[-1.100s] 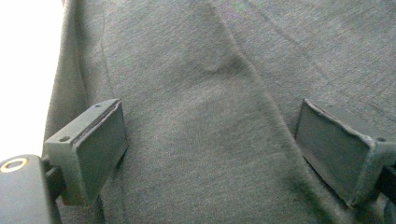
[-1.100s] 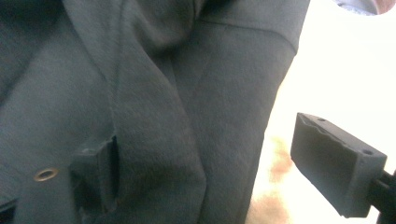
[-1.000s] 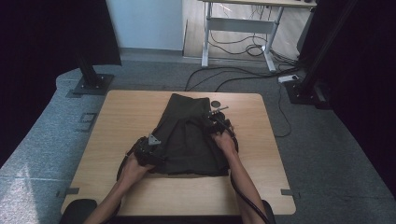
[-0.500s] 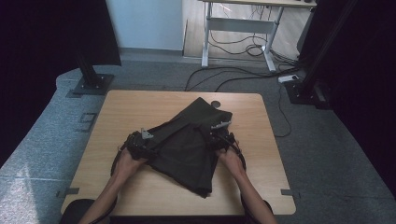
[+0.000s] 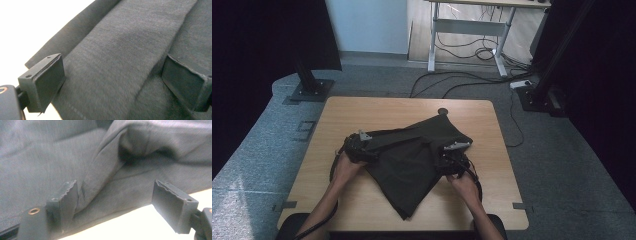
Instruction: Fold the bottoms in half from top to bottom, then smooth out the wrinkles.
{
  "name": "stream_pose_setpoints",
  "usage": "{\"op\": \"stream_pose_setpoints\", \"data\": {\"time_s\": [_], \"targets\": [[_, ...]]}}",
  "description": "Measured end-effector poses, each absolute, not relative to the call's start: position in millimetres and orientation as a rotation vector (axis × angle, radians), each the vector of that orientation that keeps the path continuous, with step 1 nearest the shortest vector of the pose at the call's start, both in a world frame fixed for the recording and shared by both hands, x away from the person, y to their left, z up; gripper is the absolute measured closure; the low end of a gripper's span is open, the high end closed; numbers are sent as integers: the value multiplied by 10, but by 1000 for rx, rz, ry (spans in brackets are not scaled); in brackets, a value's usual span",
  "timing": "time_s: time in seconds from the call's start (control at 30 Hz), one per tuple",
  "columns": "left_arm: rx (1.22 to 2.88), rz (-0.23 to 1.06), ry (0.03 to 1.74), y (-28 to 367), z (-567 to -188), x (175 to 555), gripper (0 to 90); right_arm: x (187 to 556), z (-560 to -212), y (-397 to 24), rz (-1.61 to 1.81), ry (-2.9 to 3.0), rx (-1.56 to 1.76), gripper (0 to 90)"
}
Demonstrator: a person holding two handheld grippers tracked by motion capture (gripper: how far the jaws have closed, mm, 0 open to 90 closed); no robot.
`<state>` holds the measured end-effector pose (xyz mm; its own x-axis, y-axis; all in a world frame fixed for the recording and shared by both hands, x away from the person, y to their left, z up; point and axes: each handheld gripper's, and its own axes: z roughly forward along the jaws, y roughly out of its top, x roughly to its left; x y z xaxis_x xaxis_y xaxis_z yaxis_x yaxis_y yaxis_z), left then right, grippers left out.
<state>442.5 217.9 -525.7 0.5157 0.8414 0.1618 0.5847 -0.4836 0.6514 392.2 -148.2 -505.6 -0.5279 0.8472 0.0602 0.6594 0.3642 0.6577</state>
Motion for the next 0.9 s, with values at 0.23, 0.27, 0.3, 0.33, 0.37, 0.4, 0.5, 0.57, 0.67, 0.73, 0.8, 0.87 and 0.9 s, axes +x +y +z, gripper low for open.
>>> {"op": "stream_pose_setpoints", "data": {"time_s": [0.23, 0.27, 0.3, 0.33, 0.37, 0.4, 0.5, 0.57, 0.67, 0.73, 0.8, 0.87, 0.9], "targets": [[2164, 614, 1148, 2145, -5025, 4172, 33, 4207, -4705, -1508, 982, 2322, 1262, 209], [2161, 614, 1144, 2128, -5018, 4130, 32, 4260, -4660, -1494, 992, 2318, 1252, 207], [2162, 605, 1142, 2100, -5022, 4077, 32, 4320, -4624, -1477, 991, 2313, 1244, 201], [2165, 599, 1140, 2079, -5033, 4045, 31, 4408, -4595, -1451, 986, 2313, 1233, 199], [2178, 591, 1137, 2051, -5051, 4003, 30, 4467, -4588, -1437, 982, 2312, 1227, 197], [2190, 586, 1132, 2019, -5077, 3962, 26, 4552, -4592, -1417, 976, 2307, 1228, 193], [2233, 581, 1127, 1935, -5170, 3855, 15, 4814, -4668, -1365, 945, 2310, 1255, 188], [2250, 578, 1128, 1906, -5229, 3815, 16, 4967, -4745, -1348, 926, 2309, 1279, 188], [2290, 609, 1133, 1870, -5332, 3799, 10, 5138, -4872, -1344, 902, 2300, 1304, 190], [2293, 627, 1135, 1868, -5353, 3806, 6, 5219, -4984, -1355, 865, 2296, 1313, 193], [2295, 649, 1142, 1887, -5353, 3831, 5, 5240, -5138, -1366, 767, 2326, 1299, 213], [2291, 660, 1146, 1922, -5357, 3866, 5, 5205, -5253, -1394, 737, 2346, 1289, 228], [2285, 656, 1156, 1950, -5359, 3891, 5, 5163, -5298, -1448, 814, 2321, 1342, 254]]}}
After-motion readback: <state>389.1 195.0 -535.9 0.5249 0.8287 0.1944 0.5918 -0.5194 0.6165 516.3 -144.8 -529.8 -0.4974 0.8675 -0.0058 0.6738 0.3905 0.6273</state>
